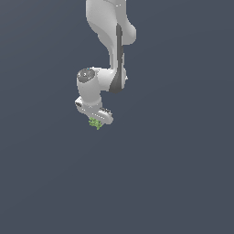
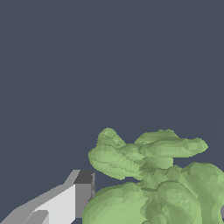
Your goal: Pick up the object and move it to a goal position.
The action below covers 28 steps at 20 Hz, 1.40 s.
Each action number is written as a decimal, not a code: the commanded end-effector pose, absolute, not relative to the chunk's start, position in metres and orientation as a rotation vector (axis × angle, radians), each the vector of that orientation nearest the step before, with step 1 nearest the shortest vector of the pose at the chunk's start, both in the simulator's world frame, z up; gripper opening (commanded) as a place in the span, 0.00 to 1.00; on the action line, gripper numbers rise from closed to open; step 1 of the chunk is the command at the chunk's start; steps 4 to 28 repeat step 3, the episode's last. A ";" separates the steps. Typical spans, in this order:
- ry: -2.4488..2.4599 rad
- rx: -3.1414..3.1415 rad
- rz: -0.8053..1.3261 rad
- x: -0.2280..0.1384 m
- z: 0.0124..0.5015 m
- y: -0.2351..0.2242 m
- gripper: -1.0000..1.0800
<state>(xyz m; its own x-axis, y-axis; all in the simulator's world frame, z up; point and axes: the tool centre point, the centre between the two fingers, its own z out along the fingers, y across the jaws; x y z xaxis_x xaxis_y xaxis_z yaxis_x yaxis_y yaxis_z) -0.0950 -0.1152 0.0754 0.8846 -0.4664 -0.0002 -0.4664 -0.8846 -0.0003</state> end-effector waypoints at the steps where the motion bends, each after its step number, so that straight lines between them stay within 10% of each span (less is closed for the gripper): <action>1: 0.753 -3.050 0.000 -0.097 0.076 -0.118 0.00; 28: 0.753 -3.050 0.000 -0.096 0.076 -0.118 0.00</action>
